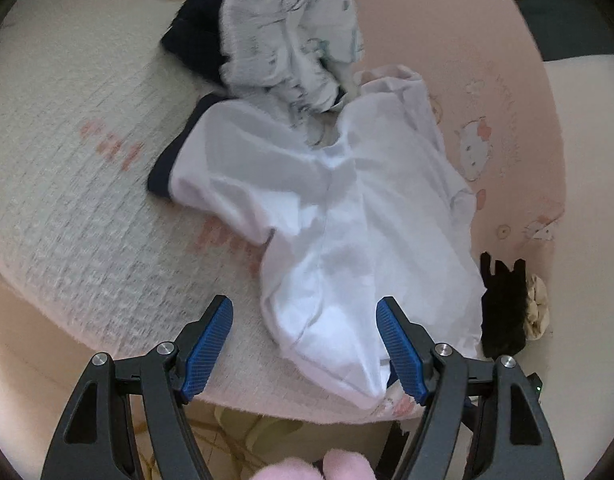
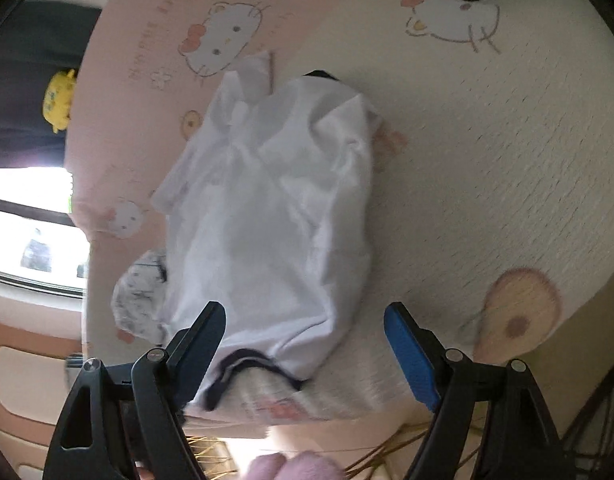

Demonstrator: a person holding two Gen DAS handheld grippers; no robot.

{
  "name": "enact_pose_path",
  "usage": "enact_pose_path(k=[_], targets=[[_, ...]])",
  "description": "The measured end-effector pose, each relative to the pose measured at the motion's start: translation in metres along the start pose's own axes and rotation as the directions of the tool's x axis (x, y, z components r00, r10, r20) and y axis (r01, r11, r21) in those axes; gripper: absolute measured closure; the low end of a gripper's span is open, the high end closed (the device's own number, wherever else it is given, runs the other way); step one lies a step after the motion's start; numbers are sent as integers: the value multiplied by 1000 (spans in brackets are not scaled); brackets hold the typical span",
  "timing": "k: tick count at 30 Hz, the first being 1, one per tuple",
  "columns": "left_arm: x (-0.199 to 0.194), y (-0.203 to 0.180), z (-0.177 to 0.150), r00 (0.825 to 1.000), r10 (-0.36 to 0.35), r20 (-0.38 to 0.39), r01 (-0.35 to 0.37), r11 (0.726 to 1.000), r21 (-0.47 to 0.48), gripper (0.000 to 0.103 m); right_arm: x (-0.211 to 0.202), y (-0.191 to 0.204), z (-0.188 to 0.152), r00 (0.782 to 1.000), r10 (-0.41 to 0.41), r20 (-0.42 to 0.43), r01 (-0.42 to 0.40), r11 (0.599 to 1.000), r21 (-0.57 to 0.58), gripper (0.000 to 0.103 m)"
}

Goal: Fold clothes

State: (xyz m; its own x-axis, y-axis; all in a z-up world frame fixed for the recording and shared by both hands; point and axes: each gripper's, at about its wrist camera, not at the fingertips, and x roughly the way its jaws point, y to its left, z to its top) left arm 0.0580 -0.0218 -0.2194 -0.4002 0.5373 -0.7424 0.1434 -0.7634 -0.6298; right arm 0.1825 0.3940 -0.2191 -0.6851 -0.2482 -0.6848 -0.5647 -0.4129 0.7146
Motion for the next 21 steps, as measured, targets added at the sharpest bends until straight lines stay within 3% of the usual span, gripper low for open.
enact_pose_path(k=[8,14,19,21], targets=[[16,-1,16,995,-48,92,49,999,-7,30,13,-10,20,992,117,42,-120,991,58,21],[20,9,20,975,-138,171,161,979,-123,8,25,-12,40,978,204,54,-208,974,92,20],[25,-5,18,981,-119,154,128,991,-49,0,27,-12,41,971,236,36,-238,966,99,16],[27,-9,18,983,-102,156,109,994,-34,0,28,-9,40,969,244,27,-245,967,75,8]])
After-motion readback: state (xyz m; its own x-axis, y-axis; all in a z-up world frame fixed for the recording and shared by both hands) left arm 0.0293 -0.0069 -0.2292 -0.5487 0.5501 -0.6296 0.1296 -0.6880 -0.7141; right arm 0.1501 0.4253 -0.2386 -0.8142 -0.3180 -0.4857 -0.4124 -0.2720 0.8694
